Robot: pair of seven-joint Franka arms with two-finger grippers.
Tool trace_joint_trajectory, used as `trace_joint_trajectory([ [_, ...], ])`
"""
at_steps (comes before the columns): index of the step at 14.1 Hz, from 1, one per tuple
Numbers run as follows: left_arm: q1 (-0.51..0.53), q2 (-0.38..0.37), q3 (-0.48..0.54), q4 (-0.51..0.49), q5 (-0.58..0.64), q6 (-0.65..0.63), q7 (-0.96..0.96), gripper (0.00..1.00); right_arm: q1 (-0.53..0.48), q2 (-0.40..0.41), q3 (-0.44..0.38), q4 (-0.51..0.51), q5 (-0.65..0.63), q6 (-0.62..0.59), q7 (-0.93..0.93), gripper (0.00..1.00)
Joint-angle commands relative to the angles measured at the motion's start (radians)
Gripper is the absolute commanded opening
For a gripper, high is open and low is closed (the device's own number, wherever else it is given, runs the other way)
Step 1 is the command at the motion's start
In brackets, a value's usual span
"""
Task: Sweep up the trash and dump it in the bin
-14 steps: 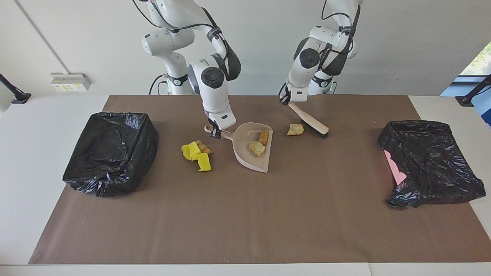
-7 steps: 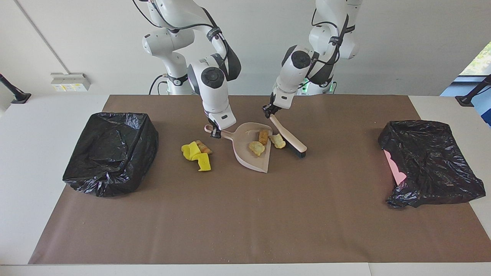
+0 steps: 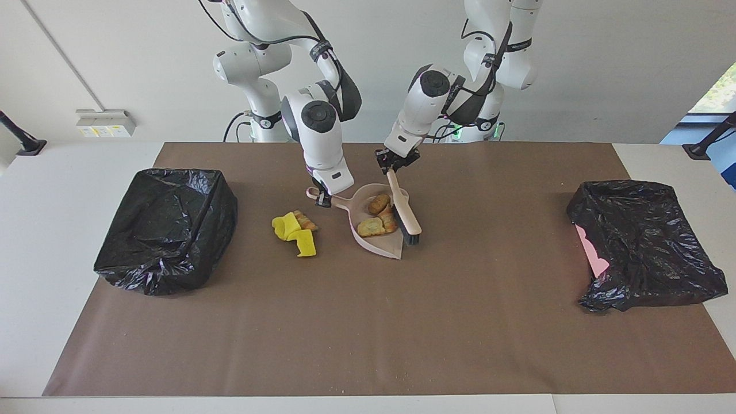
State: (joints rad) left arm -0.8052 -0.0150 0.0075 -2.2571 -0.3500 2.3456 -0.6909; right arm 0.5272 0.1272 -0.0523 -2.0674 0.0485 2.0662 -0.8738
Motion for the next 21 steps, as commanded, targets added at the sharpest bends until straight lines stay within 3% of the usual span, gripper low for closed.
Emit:
trace_joint_trajectory([
  [1,-0.005,0.035,0.012,0.045,-0.017,-0.011,0.034,0.0,-0.006,-0.009,0.005,-0.019,-0.013,0.028,0.021,0.0],
  [3,0.017,0.021,0.022,0.057,-0.004,-0.066,0.034,0.0,-0.006,-0.009,0.005,-0.02,-0.013,0.026,0.022,0.0],
  [5,0.072,0.004,0.023,0.1,0.011,-0.214,0.033,0.0,-0.006,-0.009,0.005,-0.019,-0.013,0.026,0.022,0.0],
  [7,0.074,-0.034,0.023,0.103,0.08,-0.351,0.028,0.0,-0.006,-0.009,0.005,-0.019,-0.013,0.026,0.021,0.0],
  [11,0.074,-0.085,0.023,0.085,0.085,-0.525,0.018,0.0,-0.013,-0.009,0.002,-0.014,-0.015,0.012,0.022,0.0],
  [15,0.066,-0.172,0.02,0.028,0.085,-0.555,-0.025,0.0,-0.048,-0.043,-0.001,0.0,-0.015,-0.023,0.021,0.0],
  [18,0.012,-0.249,0.002,-0.064,0.085,-0.533,-0.065,0.0,-0.142,-0.107,-0.001,0.041,-0.015,-0.113,-0.011,0.0],
  [21,-0.067,-0.286,-0.04,-0.163,0.085,-0.378,-0.27,0.0,-0.237,-0.152,-0.003,0.093,-0.015,-0.172,-0.074,0.0],
])
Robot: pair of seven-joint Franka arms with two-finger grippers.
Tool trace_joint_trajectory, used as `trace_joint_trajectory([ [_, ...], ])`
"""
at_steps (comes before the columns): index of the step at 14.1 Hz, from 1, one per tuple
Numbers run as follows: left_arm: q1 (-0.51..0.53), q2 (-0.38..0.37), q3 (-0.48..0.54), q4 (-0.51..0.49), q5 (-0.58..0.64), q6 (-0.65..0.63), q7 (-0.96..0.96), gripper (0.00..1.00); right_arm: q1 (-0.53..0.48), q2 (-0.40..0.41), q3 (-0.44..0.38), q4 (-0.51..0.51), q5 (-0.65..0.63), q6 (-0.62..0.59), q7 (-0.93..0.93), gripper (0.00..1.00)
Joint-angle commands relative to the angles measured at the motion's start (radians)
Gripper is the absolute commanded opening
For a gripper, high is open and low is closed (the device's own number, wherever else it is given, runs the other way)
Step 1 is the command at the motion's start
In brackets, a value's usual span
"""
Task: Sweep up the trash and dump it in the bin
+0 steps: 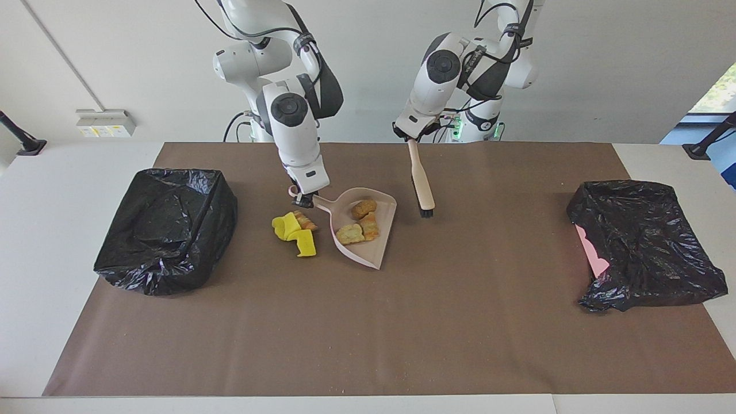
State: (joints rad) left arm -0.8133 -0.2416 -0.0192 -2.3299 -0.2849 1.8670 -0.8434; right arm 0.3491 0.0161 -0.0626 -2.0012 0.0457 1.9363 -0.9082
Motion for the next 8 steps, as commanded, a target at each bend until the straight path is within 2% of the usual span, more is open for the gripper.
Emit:
trace_joint_trajectory([
  [1,-0.105,-0.061,-0.016,-0.113,0.02,0.13,-0.131,0.0,-0.097,-0.063,0.009,0.042,-0.012,-0.066,-0.047,0.0],
  [5,-0.22,-0.041,-0.019,-0.178,0.02,0.245,-0.135,0.0,-0.26,-0.148,0.006,0.113,-0.038,-0.206,-0.076,0.0],
  [8,-0.286,-0.041,-0.021,-0.206,0.007,0.264,-0.141,0.0,-0.421,-0.18,0.003,0.121,-0.055,-0.27,-0.237,0.0],
])
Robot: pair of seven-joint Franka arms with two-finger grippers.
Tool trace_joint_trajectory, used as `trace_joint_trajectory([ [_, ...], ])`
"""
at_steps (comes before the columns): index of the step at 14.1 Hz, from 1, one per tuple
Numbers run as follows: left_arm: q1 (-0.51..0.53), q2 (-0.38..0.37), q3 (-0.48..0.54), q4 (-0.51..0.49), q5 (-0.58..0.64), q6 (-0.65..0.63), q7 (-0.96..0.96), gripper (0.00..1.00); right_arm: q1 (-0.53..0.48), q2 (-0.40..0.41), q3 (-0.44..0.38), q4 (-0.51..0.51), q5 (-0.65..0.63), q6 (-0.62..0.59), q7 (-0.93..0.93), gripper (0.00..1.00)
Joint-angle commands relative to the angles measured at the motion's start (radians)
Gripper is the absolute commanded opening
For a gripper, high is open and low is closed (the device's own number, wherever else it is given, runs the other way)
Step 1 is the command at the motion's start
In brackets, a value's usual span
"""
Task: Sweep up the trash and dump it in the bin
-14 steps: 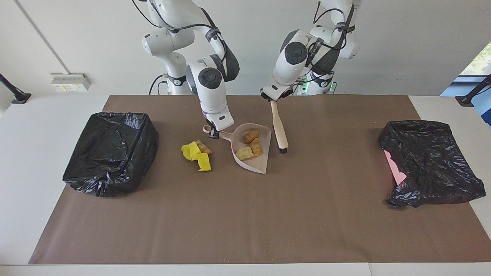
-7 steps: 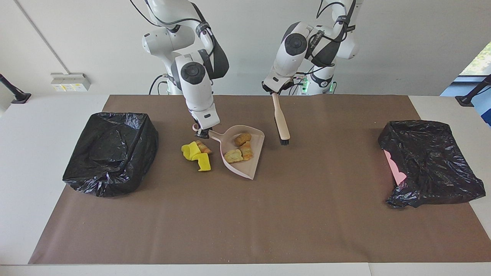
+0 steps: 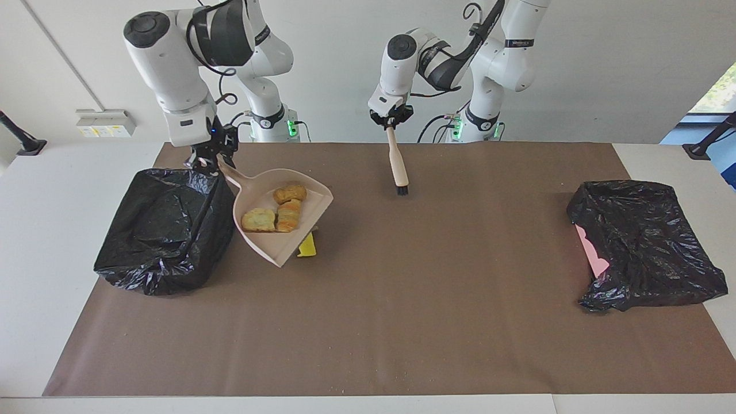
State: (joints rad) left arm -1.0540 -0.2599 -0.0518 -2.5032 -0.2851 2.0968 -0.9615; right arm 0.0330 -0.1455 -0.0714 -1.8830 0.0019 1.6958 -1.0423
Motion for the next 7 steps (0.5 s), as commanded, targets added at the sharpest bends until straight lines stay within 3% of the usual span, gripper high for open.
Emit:
trace_joint_trajectory([
  [1,-0.054,-0.022,0.012,-0.031,-0.005,0.042,-0.026,0.0,-0.172,-0.019,0.013,0.002,-0.011,-0.019,-0.18,0.0],
  [4,-0.057,-0.016,0.012,-0.066,-0.049,0.136,-0.022,0.0,-0.296,-0.02,0.013,0.002,-0.113,0.013,-0.321,0.0],
  [7,-0.072,-0.002,0.013,-0.075,-0.054,0.173,-0.022,0.0,-0.338,-0.022,0.013,0.001,-0.238,0.068,-0.375,0.0],
])
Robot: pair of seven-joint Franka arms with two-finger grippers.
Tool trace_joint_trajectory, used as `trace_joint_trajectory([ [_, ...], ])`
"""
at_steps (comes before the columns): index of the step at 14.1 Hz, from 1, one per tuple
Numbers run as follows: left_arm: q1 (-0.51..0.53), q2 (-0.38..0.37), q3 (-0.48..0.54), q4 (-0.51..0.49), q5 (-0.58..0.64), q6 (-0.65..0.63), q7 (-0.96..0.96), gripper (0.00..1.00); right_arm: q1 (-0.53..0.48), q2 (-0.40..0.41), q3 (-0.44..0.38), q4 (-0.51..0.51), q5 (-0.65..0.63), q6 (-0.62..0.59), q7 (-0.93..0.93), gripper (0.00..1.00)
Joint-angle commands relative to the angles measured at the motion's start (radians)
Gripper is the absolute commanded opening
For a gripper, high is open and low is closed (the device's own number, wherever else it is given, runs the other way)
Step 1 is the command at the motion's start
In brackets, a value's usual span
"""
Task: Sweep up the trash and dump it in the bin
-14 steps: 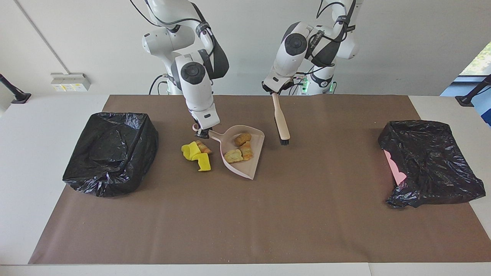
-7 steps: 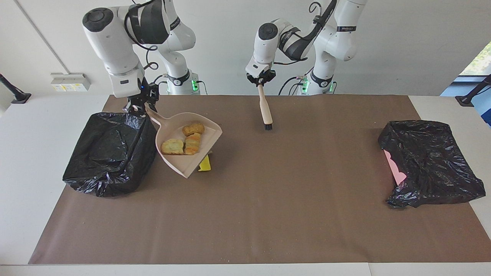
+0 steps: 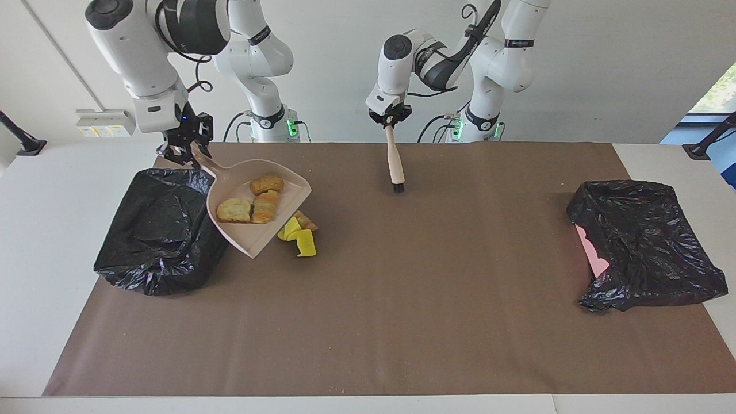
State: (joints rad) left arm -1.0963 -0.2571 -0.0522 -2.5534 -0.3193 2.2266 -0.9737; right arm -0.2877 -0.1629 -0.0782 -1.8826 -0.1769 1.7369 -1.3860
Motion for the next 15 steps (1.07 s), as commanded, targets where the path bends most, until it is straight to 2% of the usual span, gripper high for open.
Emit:
trace_joint_trajectory([
  [1,-0.03,-0.007,0.014,-0.025,-0.033,0.041,-0.007,0.0,-0.016,-0.004,0.02,-0.001,-0.099,0.032,-0.047,0.0],
  [6,-0.028,0.007,0.014,-0.025,-0.049,0.041,0.016,0.0,-0.002,0.013,0.021,-0.035,-0.295,0.11,-0.128,0.0],
  [8,-0.027,0.007,0.015,-0.027,-0.049,0.033,0.02,0.06,0.004,0.011,0.029,-0.047,-0.335,0.124,-0.154,0.0],
  [9,-0.022,0.009,0.015,-0.025,-0.05,0.031,0.023,0.16,0.004,0.005,0.035,-0.062,-0.37,0.145,-0.171,0.0],
  [10,-0.019,0.012,0.017,-0.024,-0.05,0.038,0.018,0.44,0.005,0.006,0.037,-0.075,-0.404,0.168,-0.186,0.0],
  [11,-0.017,0.013,0.017,-0.018,-0.049,0.033,0.018,0.65,0.004,0.013,0.037,-0.078,-0.423,0.19,-0.205,0.0],
  [12,-0.016,0.027,0.02,-0.008,-0.041,0.027,0.018,0.94,0.005,0.013,0.037,-0.082,-0.44,0.205,-0.228,0.0],
  [13,-0.004,0.041,0.023,0.025,-0.032,0.022,0.018,1.0,0.03,0.014,0.037,-0.082,-0.484,0.207,-0.231,0.0],
  [15,0.115,0.059,0.023,0.102,0.014,-0.014,0.07,1.0,0.067,0.02,0.037,-0.072,-0.556,0.198,-0.232,0.0],
])
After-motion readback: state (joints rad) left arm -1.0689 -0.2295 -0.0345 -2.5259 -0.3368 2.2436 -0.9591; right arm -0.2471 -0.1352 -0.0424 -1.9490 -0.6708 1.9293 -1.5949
